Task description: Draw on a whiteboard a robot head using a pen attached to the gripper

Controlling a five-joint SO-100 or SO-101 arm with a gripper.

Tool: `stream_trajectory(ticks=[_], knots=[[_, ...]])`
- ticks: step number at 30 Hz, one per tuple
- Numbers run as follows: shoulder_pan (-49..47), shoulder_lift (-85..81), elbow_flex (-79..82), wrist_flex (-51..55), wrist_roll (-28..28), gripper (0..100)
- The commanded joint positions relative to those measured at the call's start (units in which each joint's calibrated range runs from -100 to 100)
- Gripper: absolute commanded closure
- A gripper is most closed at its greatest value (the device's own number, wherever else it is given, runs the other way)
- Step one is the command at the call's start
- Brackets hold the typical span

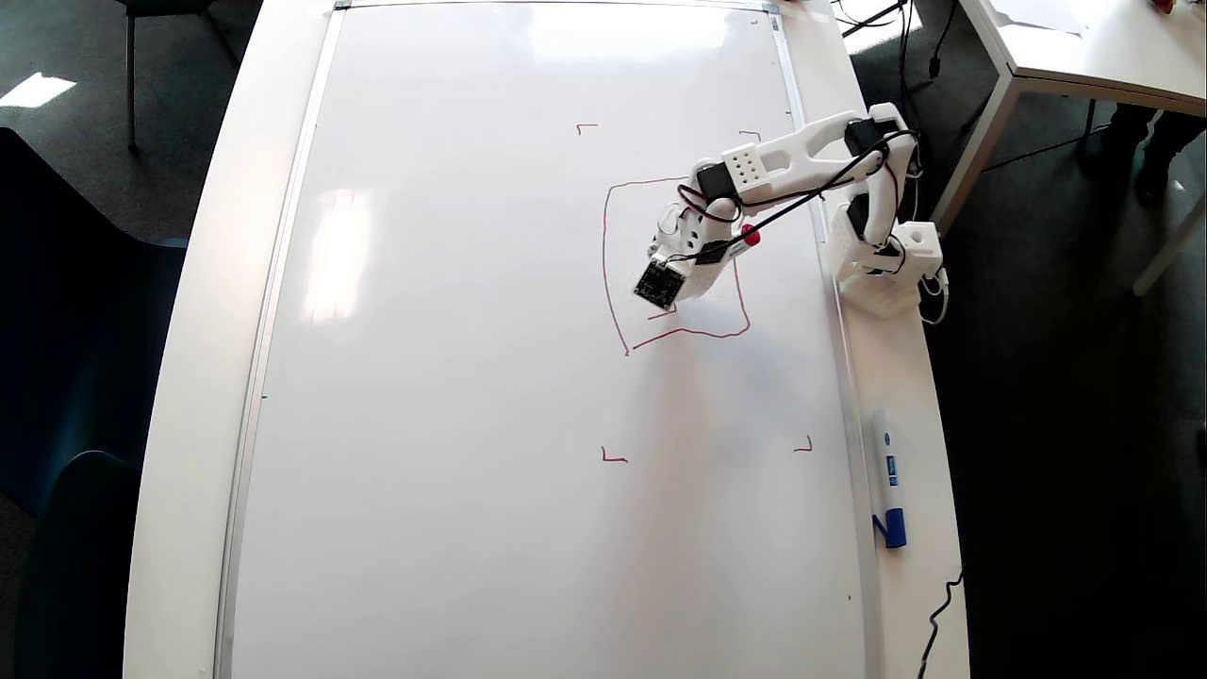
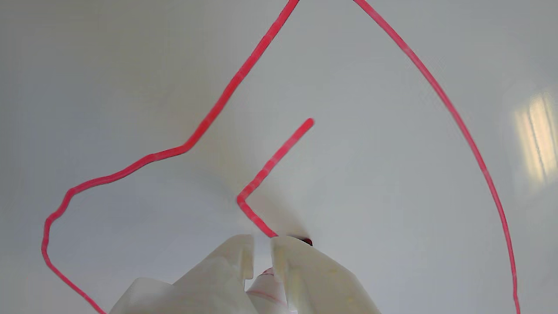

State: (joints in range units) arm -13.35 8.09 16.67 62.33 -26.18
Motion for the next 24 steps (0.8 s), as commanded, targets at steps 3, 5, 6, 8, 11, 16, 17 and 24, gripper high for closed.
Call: stream_trajectory(ticks=[3, 5, 6, 8, 11, 16, 17, 24], knots=[[0.71, 4.70, -4.10, -0.65, 0.02, 99], [0.49, 5.54, -5.19, -0.65, 0.02, 99], [0.20, 6.12, -6.01, -0.65, 0.02, 99], [0.05, 6.21, -6.28, -0.56, 0.02, 99], [-1.05, 6.04, -6.28, -0.56, 0.02, 99], [-2.75, 5.54, -6.28, -0.56, 0.02, 99], [-2.97, 5.54, -6.37, -0.56, 0.02, 99], [-4.59, 5.45, -6.37, -0.56, -0.25, 99]])
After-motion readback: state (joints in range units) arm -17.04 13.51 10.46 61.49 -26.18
